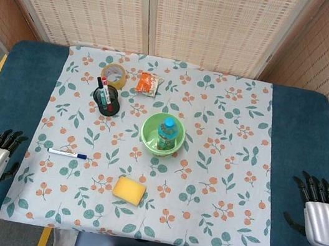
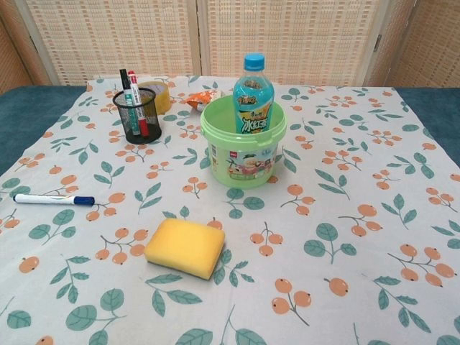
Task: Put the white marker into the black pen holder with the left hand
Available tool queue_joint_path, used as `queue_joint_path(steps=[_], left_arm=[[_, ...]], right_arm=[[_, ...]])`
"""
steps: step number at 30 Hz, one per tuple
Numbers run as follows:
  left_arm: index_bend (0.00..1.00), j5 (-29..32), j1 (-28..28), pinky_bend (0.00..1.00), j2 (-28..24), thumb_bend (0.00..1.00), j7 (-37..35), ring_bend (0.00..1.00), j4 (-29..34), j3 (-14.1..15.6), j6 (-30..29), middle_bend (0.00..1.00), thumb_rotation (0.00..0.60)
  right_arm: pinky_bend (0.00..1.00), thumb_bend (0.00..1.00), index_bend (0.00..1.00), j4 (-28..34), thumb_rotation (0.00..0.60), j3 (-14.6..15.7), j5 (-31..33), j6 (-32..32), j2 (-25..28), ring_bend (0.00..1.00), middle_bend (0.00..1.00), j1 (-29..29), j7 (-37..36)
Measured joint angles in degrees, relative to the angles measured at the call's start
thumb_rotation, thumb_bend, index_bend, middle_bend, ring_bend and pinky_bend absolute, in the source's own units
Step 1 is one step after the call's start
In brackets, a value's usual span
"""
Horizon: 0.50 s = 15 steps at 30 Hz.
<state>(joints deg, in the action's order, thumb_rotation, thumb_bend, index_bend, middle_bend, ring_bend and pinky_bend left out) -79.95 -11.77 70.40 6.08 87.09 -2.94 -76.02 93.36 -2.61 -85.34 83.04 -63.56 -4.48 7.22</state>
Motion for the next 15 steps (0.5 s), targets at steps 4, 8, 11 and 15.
queue_joint_path(steps=[4,8,11,15], left_arm=[[0.18,0.04,0.05,0.13,-0.07,0.39,0.12,0.03,0.2,-0.01,-0.06,0.09,0.6],[0.18,-0.21,0.06,0.13,-0.18,0.39,-0.18,0.03,0.52,0.11,-0.05,0.09,0.6],[0.18,-0.22,-0.06,0.13,-0.17,0.39,-0.23,0.03,0.48,0.14,0.21,0.09,0.6],[0.18,-0.21,-0.06,0.13,-0.13,0.39,-0.23,0.03,0.49,0.1,0.13,0.09,0.6]], right_arm=[[0.0,0.13,0.16,0.08,0.6,0.03,-0.13,0.13,0.01,0.07,0.03,0.04,0.07],[0.0,0.13,0.16,0.09,0.6,0.07,-0.18,0.19,0.06,0.07,0.03,0.1,-0.04],[0.0,0.13,0.16,-0.03,0.6,-0.05,0.08,0.13,0.05,0.07,0.03,0.09,-0.05],[0.0,0.13,0.16,-0.11,0.6,-0.07,0.21,-0.11,0.03,0.07,0.03,0.01,-0.01]])
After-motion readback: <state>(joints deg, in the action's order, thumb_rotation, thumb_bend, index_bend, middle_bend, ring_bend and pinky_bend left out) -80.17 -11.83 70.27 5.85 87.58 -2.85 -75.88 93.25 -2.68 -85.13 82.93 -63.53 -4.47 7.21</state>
